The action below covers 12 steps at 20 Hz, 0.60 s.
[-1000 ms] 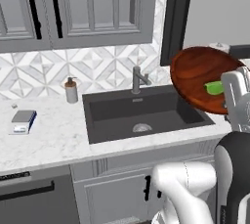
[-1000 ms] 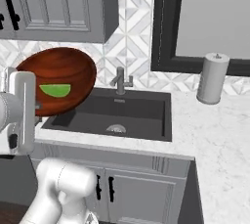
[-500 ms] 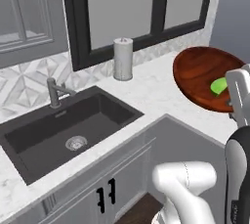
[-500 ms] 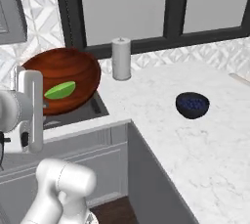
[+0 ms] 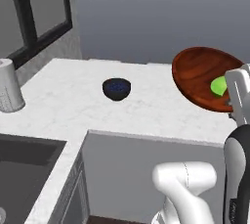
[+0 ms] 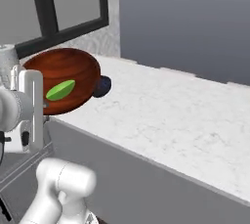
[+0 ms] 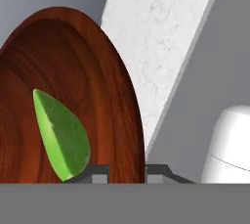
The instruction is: Pick the lemon wedge from the sink and place it in the bowl. Then pick the bowl and place it in the microwave. Then close the microwave door and press the start button.
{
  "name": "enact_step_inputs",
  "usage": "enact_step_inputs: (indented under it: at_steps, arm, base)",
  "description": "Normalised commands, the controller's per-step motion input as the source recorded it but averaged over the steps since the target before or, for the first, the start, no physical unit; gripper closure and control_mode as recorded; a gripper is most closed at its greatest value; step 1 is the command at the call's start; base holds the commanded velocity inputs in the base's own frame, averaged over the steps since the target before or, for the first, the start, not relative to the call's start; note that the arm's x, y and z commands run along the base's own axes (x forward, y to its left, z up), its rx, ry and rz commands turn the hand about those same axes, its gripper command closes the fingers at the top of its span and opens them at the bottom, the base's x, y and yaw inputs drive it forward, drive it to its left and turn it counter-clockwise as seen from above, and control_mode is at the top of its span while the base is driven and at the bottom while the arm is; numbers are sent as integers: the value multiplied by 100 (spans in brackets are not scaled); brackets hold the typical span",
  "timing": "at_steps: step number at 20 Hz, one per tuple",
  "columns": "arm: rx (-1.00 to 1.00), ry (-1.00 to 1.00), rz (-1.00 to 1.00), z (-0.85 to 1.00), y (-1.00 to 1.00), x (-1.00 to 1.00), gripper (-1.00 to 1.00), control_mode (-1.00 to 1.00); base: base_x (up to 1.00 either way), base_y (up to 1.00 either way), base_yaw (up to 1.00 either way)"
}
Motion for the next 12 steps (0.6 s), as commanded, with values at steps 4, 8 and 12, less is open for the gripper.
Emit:
enact_step_inputs:
  at_steps: [4,8,12]
  arm:
    - [0,0,0,0,0,0,100,100]
    - [0,0,0,0,0,0,100,100]
    - [0,0,0,0,0,0,100,100]
  base:
    - [0,0,-100]
    - [0,0,-99]
    - [0,0,-94]
